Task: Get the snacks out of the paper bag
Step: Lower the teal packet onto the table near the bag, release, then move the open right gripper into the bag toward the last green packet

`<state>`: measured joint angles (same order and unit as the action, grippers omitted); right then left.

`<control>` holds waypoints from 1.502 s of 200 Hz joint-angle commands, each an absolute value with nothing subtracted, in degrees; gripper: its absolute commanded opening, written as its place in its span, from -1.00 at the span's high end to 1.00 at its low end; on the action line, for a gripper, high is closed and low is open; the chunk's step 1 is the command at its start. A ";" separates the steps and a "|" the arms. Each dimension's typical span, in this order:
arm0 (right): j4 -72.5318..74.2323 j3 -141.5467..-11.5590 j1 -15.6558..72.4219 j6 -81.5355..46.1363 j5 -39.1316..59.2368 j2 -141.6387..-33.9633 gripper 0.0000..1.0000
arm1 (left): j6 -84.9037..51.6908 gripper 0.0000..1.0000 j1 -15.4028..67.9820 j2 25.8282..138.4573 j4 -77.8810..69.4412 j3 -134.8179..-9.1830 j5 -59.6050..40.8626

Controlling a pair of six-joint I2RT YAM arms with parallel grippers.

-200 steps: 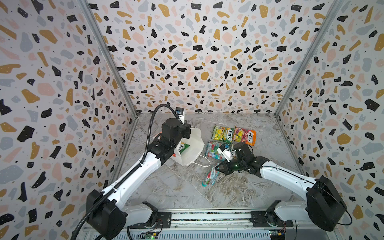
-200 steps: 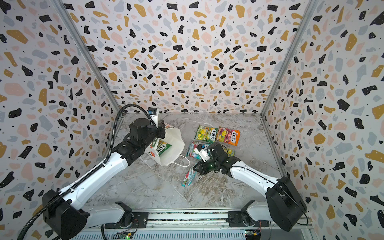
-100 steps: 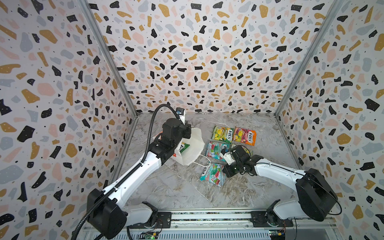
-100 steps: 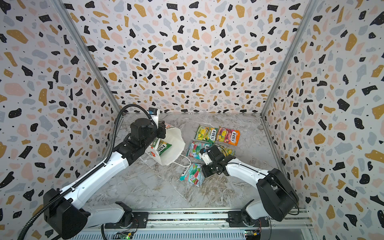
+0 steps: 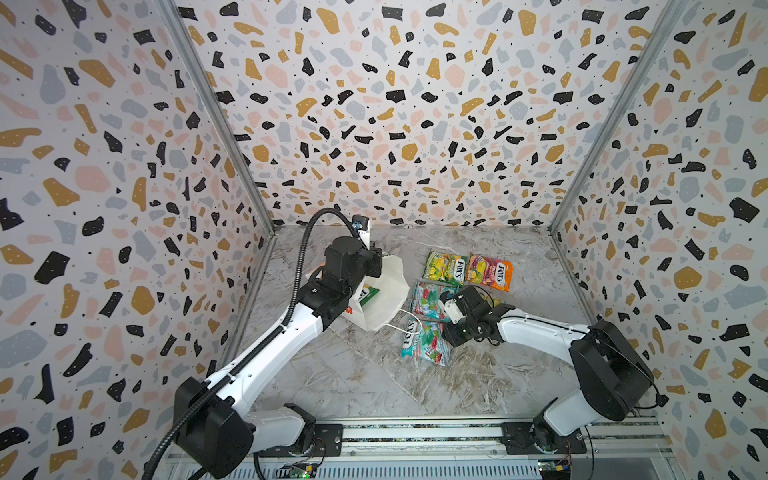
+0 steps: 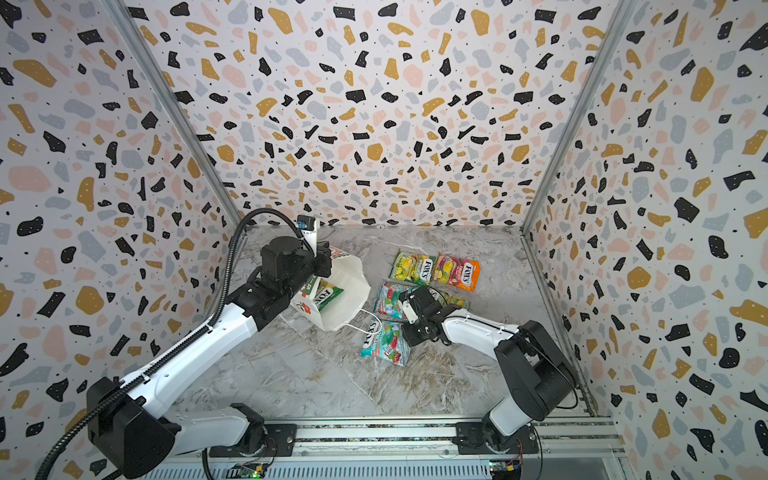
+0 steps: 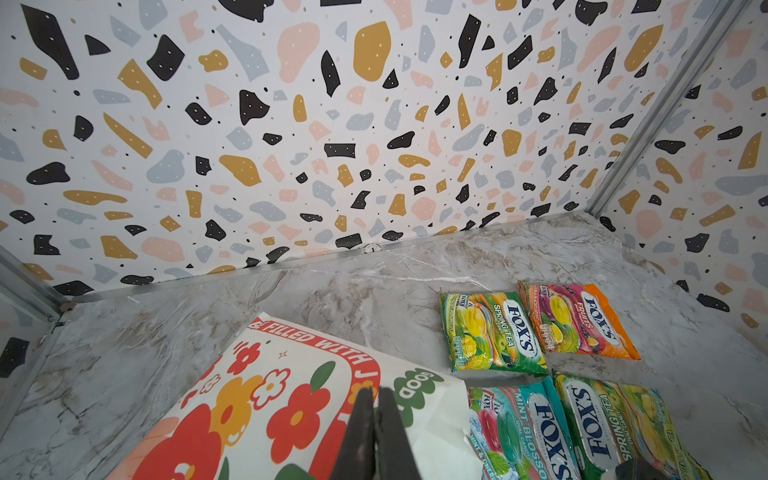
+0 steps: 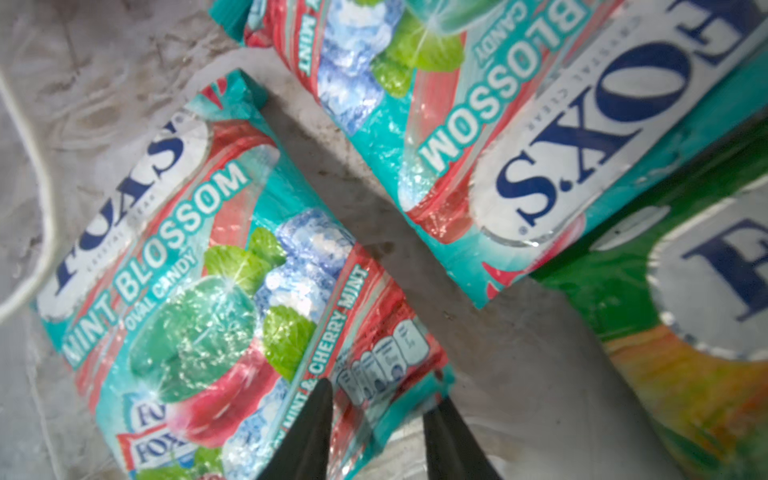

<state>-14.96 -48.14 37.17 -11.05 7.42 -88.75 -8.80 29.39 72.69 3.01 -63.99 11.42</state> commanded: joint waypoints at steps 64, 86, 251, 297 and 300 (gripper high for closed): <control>-13.44 -50.14 37.37 -15.69 3.54 -77.18 0.03 | -8.41 1.00 29.44 71.64 1.44 -63.88 9.13; -10.74 -51.42 37.58 -16.15 12.23 -75.42 0.03 | -8.39 1.00 29.44 71.70 1.43 -63.85 8.75; -5.35 -77.54 48.69 -34.16 21.72 -105.31 0.07 | -16.55 1.00 29.44 69.78 -5.84 -61.40 6.76; -10.72 -86.19 48.60 -40.31 17.08 -113.35 0.03 | -18.84 1.00 29.48 70.00 -7.01 -61.06 7.18; -10.89 -86.62 48.60 -40.62 16.65 -113.78 0.02 | -18.93 1.00 29.45 70.04 -7.06 -61.04 7.07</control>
<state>-6.59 -82.52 48.64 -35.90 20.73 -111.81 -16.80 29.36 71.11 -2.13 -61.47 7.35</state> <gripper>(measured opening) 0.483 0.047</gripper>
